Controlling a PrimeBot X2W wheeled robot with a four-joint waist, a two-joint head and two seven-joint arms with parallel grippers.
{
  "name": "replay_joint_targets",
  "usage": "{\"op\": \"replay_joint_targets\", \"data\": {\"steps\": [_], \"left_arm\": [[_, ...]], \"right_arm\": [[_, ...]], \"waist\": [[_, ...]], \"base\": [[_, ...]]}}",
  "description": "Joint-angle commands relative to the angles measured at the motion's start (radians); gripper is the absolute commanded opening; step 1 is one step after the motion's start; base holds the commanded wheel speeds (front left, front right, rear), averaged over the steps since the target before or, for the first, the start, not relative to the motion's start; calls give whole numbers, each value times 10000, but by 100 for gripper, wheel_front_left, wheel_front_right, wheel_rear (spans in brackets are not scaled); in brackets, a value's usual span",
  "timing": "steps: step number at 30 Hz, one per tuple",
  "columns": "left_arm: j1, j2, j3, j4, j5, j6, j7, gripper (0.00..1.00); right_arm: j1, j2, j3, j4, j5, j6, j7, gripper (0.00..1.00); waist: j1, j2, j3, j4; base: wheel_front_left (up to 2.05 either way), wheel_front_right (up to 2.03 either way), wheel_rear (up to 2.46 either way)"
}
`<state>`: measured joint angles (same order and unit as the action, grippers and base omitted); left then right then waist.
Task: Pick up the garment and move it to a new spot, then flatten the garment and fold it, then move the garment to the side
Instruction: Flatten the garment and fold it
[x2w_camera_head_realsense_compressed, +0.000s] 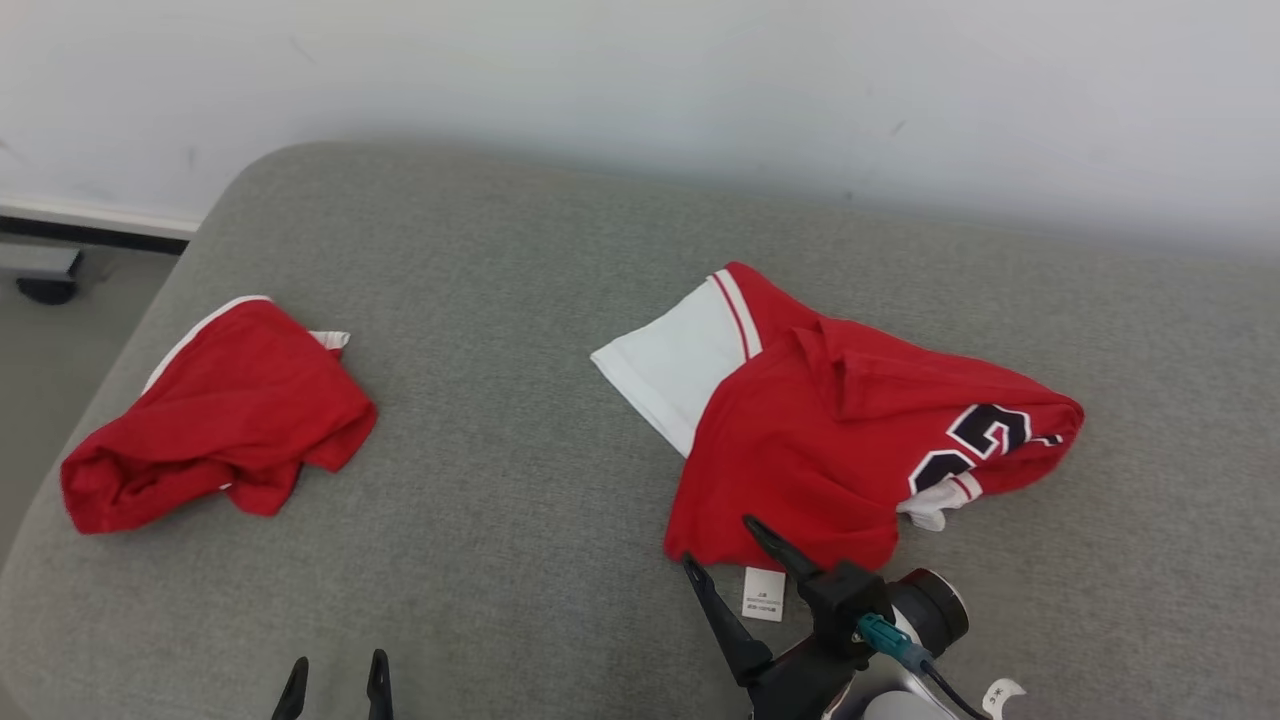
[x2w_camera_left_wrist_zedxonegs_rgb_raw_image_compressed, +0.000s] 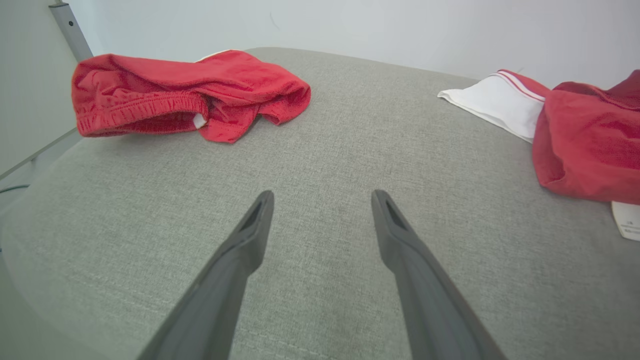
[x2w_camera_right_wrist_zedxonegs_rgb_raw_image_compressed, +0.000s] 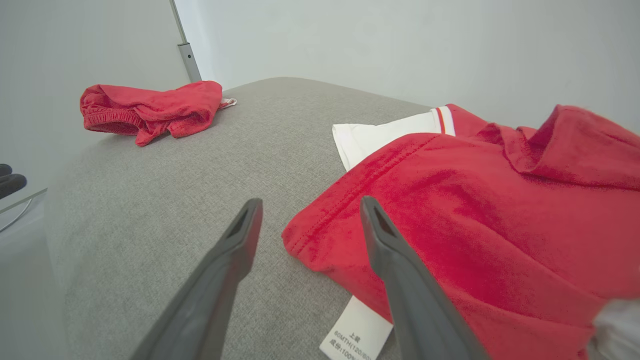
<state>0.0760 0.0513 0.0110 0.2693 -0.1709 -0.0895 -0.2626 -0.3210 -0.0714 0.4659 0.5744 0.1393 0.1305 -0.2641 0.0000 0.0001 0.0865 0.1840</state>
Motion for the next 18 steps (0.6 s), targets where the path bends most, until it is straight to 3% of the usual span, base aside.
{"op": "replay_joint_targets", "data": {"steps": [1,14,16,18], "left_arm": [[-47,-16,-39,-4,-37,-21,-34,100],[-229,-13,-536,56,-442,98,-34,100],[-266,-15,-615,72,-439,140,-34,100],[-326,-13,-661,77,-504,174,-34,100]], "right_arm": [[-181,-32,115,345,10,6,-1,100],[-1019,81,-446,2676,-742,6,-1,100],[-1064,101,-521,2813,-821,6,4,83],[-1099,124,-577,2896,-865,6,4,41]], "waist": [[0,-1,258,854],[0,-1,722,1533],[0,-1,742,1538],[0,-1,754,1523]], "base": [[0,0,0],[0,0,0],[0,0,0],[0,0,0]]}}
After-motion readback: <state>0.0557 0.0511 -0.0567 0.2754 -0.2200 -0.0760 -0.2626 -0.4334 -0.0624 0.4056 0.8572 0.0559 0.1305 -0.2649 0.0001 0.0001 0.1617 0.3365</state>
